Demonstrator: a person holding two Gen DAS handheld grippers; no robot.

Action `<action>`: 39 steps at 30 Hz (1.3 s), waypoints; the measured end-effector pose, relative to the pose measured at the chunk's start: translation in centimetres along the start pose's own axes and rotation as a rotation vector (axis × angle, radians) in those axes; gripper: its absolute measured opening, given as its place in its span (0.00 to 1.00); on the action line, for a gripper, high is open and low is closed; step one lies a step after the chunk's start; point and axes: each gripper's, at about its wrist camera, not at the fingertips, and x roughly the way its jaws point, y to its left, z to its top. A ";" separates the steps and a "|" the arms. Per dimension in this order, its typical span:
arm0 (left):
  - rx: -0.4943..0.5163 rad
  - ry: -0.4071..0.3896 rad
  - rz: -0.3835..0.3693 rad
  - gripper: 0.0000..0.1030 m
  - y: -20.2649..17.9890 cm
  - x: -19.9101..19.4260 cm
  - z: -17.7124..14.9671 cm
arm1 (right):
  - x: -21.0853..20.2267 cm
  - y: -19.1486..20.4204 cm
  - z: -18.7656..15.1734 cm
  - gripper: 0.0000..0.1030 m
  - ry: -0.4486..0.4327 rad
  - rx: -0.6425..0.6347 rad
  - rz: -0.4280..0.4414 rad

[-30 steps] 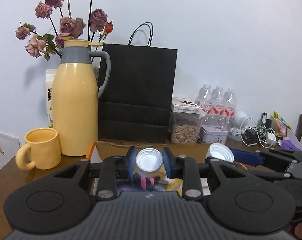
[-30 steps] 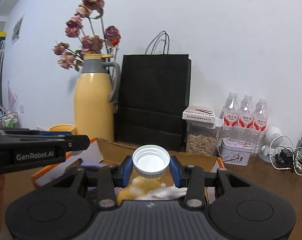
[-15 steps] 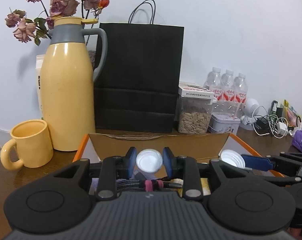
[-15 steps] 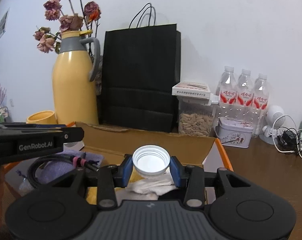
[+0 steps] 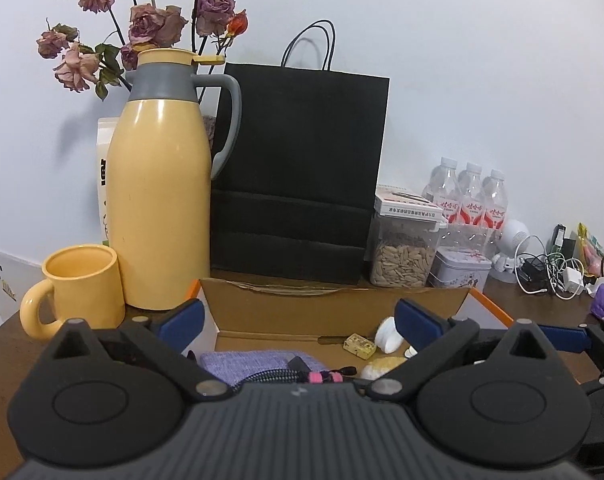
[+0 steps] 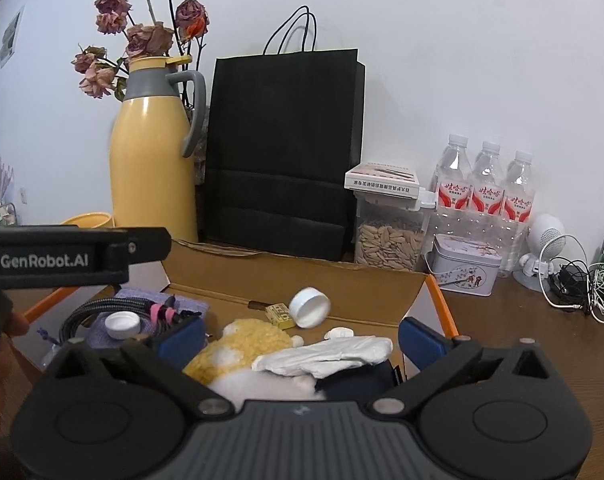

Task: Organize objects
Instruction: 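Lower both white caps into the cardboard box and open both tools, then move both tools back toward the remaining white caps on the table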

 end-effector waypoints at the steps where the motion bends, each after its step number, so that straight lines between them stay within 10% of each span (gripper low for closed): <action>1: -0.001 -0.002 -0.002 1.00 0.0 -0.1 0.0 | -0.1 0.0 0.0 1.00 -0.003 0.002 -0.001; 23: -0.001 -0.056 -0.020 1.00 0.2 -7.0 -0.9 | -6.2 0.7 -0.7 1.00 -0.042 -0.037 0.001; 39: 0.044 0.089 -0.021 1.00 1.4 -12.9 -5.6 | -13.2 1.4 -7.4 1.00 0.066 -0.043 0.022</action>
